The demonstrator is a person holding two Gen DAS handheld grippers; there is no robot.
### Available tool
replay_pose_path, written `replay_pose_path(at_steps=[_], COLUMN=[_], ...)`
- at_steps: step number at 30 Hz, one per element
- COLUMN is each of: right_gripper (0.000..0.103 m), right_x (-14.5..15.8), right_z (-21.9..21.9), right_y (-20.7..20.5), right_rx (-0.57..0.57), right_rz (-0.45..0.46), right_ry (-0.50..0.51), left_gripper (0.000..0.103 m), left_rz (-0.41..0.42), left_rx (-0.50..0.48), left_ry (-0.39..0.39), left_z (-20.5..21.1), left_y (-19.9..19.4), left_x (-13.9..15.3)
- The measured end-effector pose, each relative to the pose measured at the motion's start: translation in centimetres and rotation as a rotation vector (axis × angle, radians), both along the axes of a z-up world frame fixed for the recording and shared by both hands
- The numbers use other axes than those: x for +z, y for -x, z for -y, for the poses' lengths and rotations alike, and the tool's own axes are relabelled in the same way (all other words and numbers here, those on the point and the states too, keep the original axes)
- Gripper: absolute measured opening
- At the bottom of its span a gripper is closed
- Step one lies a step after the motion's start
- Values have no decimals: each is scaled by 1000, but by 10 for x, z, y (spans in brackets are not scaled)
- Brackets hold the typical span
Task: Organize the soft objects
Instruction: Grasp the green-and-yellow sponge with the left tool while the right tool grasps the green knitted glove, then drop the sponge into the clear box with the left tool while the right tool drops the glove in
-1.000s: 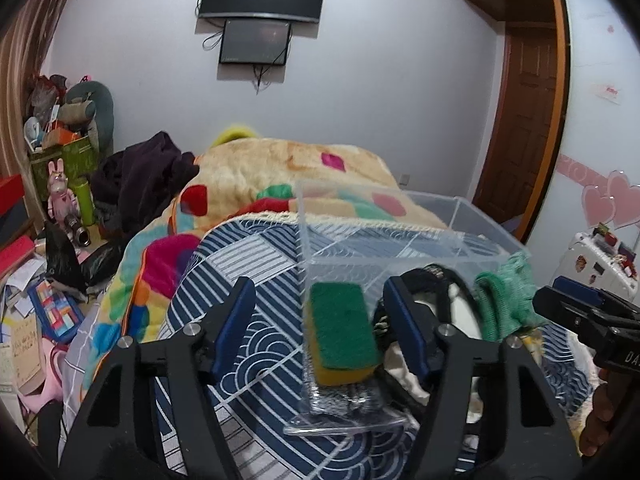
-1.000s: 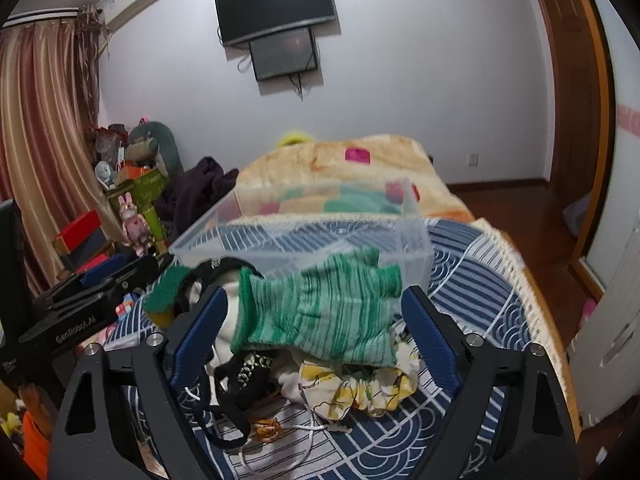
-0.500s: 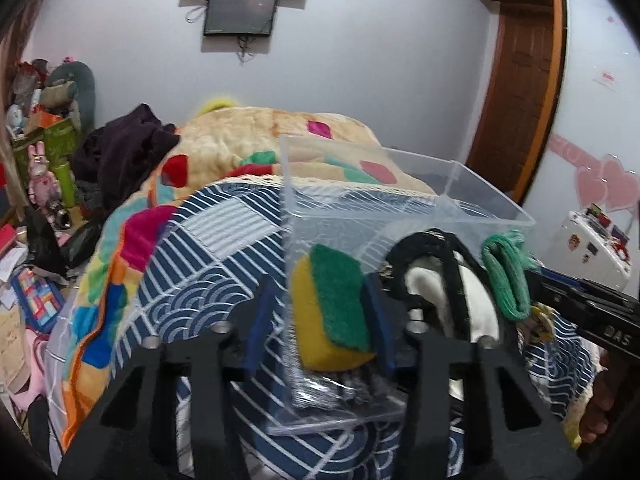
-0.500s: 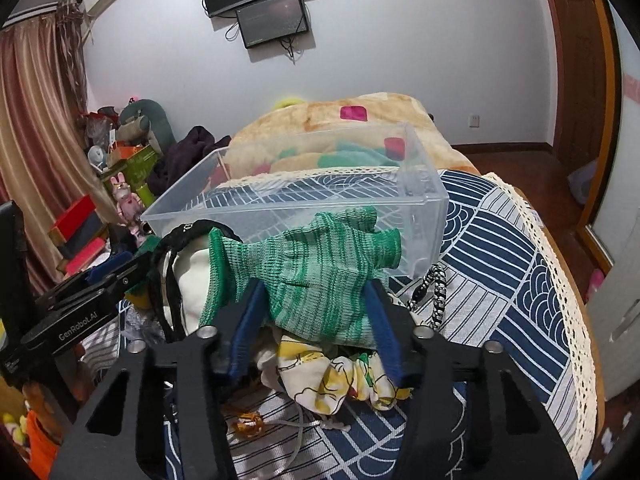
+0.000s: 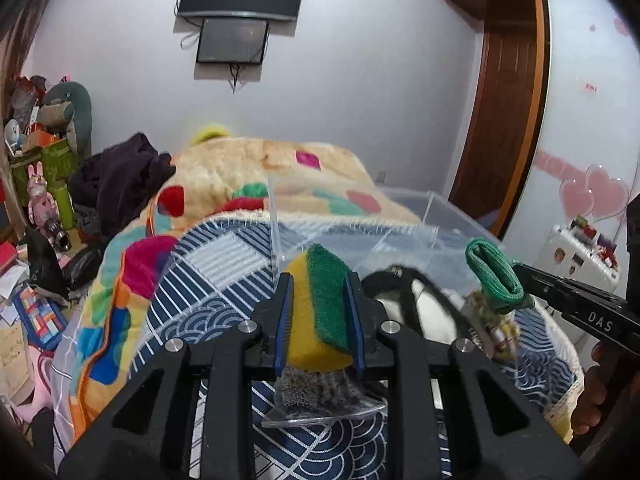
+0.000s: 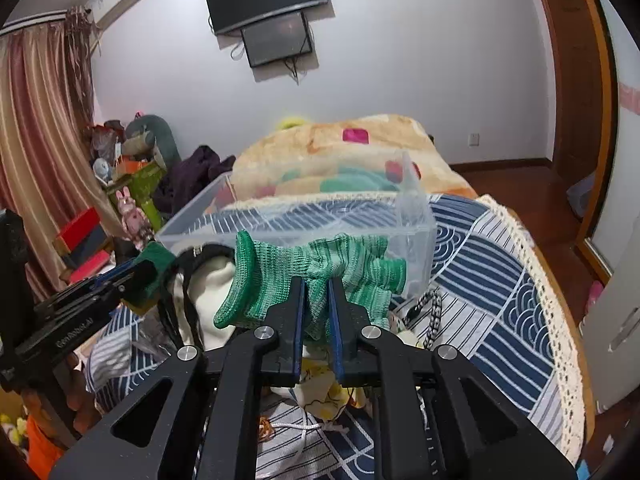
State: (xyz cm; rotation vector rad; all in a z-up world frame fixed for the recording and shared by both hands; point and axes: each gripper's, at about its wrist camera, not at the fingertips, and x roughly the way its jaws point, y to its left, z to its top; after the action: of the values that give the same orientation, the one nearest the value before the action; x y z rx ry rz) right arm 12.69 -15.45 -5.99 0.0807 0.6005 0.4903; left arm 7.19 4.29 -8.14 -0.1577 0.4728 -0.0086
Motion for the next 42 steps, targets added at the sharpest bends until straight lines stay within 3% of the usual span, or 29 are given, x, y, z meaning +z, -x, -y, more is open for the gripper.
replay_pose_path(at_steps=[11, 20, 34, 42], right_gripper=[9, 9, 9, 9], right_x=[53, 69, 36, 15], right_z=[4, -18, -34, -39], right_y=[10, -20, -69, -92], right_rx=[-22, -27, -31, -6], right_rz=[158, 195, 58, -55], right_ry=[-45, 29, 110, 177], left_gripper=[25, 25, 25, 25], left_rz=[108, 83, -135, -228], left_rx=[-4, -16, -33, -67], left_ry=[-43, -50, 0, -76], left_z=[6, 3, -8, 8], left_y=[7, -29, -116, -146], left_x=[44, 60, 30, 11])
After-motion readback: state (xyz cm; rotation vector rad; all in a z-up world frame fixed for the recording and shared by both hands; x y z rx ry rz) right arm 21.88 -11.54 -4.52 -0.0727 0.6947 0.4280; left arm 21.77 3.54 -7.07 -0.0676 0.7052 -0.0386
